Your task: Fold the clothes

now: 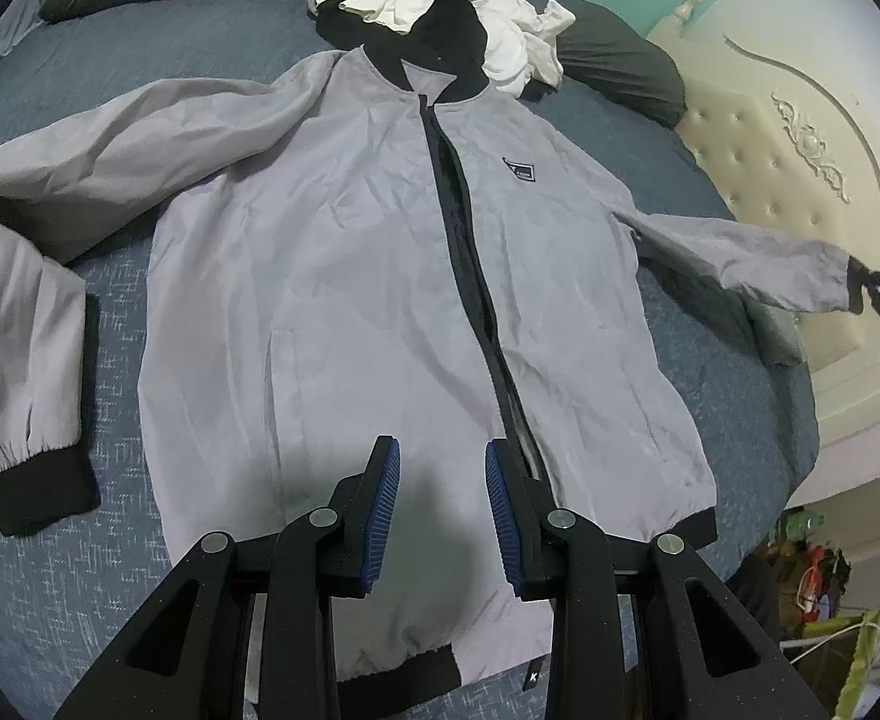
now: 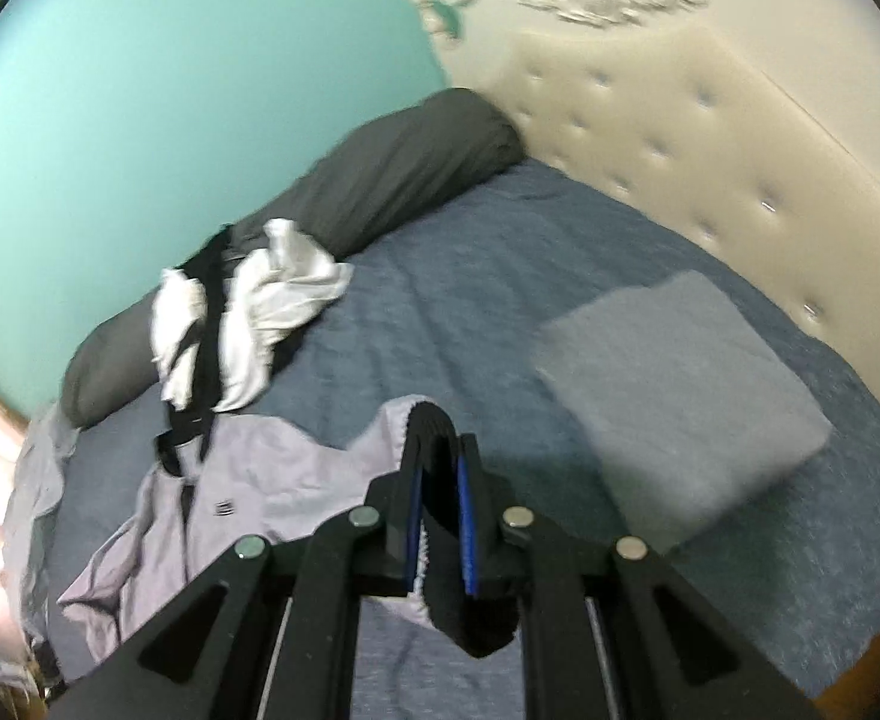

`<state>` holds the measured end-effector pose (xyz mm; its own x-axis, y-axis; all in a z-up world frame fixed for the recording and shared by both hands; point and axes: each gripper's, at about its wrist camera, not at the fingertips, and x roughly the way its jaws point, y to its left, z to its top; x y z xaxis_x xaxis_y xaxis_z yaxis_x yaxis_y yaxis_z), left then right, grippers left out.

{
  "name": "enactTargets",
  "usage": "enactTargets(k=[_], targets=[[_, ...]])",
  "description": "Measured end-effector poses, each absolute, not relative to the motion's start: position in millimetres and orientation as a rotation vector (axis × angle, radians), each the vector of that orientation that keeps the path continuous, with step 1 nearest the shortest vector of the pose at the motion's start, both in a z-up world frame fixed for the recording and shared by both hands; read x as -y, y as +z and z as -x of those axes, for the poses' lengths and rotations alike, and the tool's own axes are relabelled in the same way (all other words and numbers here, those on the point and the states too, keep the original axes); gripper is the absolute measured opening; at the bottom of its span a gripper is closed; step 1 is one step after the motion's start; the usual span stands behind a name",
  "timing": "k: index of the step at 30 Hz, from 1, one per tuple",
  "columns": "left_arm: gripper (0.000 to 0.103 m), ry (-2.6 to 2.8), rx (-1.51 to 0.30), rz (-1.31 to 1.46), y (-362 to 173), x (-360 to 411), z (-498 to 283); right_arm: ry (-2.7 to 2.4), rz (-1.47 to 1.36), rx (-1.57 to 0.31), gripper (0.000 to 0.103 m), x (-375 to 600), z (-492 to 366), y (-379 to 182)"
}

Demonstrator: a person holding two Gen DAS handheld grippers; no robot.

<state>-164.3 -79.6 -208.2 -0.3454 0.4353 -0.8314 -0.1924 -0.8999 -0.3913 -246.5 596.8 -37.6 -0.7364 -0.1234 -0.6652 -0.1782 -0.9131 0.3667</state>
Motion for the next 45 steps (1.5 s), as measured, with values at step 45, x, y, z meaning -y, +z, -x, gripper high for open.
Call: enactTargets(k=[45], targets=[[0.034, 2.364, 0.527, 1.364, -208.5, 155.0, 180.1, 3.138, 1.628, -0.485, 0.009, -276.9, 298.9, -118.5]])
